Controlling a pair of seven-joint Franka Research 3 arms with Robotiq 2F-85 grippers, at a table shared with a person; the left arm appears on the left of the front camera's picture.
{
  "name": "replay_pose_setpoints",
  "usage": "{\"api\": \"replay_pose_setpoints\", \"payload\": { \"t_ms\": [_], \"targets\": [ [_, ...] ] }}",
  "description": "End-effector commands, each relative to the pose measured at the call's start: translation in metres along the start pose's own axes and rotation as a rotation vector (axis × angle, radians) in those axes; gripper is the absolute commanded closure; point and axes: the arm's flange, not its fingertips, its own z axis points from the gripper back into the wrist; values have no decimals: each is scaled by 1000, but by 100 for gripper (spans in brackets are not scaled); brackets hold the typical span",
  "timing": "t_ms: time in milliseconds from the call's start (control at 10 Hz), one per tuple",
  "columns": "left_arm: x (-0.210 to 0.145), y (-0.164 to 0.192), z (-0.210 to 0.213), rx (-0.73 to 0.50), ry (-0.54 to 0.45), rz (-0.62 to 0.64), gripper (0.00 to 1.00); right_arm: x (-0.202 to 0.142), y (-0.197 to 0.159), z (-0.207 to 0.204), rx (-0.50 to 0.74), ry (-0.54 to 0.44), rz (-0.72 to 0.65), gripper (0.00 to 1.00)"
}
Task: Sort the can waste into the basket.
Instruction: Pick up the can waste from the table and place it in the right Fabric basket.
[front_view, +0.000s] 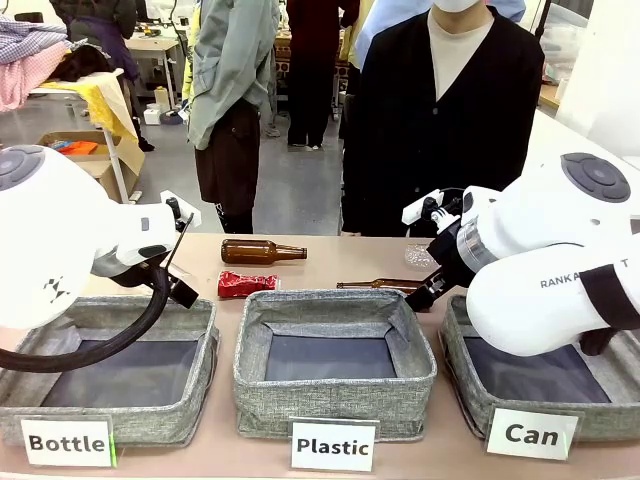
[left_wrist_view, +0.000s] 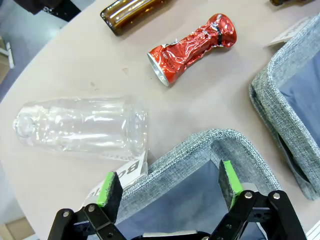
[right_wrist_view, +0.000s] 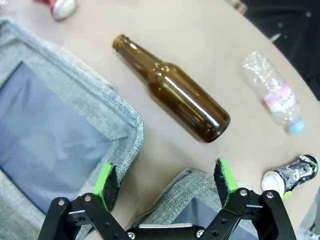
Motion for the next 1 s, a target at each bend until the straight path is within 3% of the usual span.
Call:
{"api": "replay_pose_setpoints", "payload": {
  "t_ms": [0,100,300,400,500,800,900],
  "targets": [
    [0,0,0,0,0,0,0,1,-3,10,-38,-42,48,0],
    [3,-8,16,-64,-27,-36,0,5,-4,22,-35,-10,37,0],
    [11,-20,67,-201,-93,-46,0,16,-5,62,90,-36,16,0],
    [14,-22,95,-324,-94,23,0,22,-4,88,174,-86,-103,0],
    [10,-20,124,-433,-73,83,0,23,-9,116,341,-97,-235,0],
    [-41,29,179,-691,-94,128,0,-18,-49,177,520,-223,-451,0],
    [-67,54,192,-713,-162,206,0,-42,-72,193,551,-293,-539,0]
  ]
}}
